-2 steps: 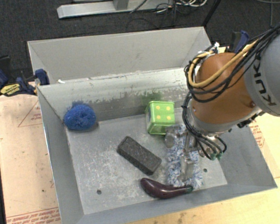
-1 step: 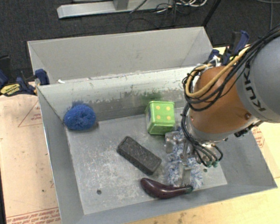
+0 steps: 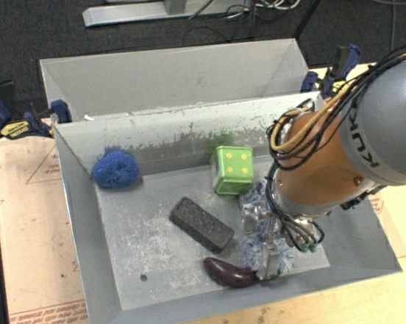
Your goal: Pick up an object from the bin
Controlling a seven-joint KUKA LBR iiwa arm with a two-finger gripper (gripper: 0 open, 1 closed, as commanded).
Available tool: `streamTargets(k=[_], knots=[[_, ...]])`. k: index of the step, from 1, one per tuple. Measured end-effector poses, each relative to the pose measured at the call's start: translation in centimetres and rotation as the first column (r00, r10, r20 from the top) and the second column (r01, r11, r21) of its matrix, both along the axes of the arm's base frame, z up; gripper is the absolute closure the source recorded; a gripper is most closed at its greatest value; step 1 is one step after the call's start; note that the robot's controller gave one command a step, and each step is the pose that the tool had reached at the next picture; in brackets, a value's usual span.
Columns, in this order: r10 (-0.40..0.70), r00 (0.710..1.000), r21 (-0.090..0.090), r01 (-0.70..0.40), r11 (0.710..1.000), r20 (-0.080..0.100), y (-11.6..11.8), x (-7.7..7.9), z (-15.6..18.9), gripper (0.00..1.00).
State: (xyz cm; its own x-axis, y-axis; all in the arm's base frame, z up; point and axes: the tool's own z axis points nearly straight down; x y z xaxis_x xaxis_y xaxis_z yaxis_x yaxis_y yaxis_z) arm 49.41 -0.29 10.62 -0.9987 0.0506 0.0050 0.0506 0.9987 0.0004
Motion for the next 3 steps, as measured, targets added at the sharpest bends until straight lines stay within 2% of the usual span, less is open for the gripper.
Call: streamTargets(k=[1,2,3], knots=[[-0.086,0.996,0.001,0.086,0.996,0.006,0.73,0.72,-3.59,1.0],[-0.087,0.996,0.001,0.087,0.996,0.005,0.72,0.68,-3.62,0.0],[-0.087,0.996,0.001,0.087,0.996,0.005,0.72,0.69,-3.62,0.0]])
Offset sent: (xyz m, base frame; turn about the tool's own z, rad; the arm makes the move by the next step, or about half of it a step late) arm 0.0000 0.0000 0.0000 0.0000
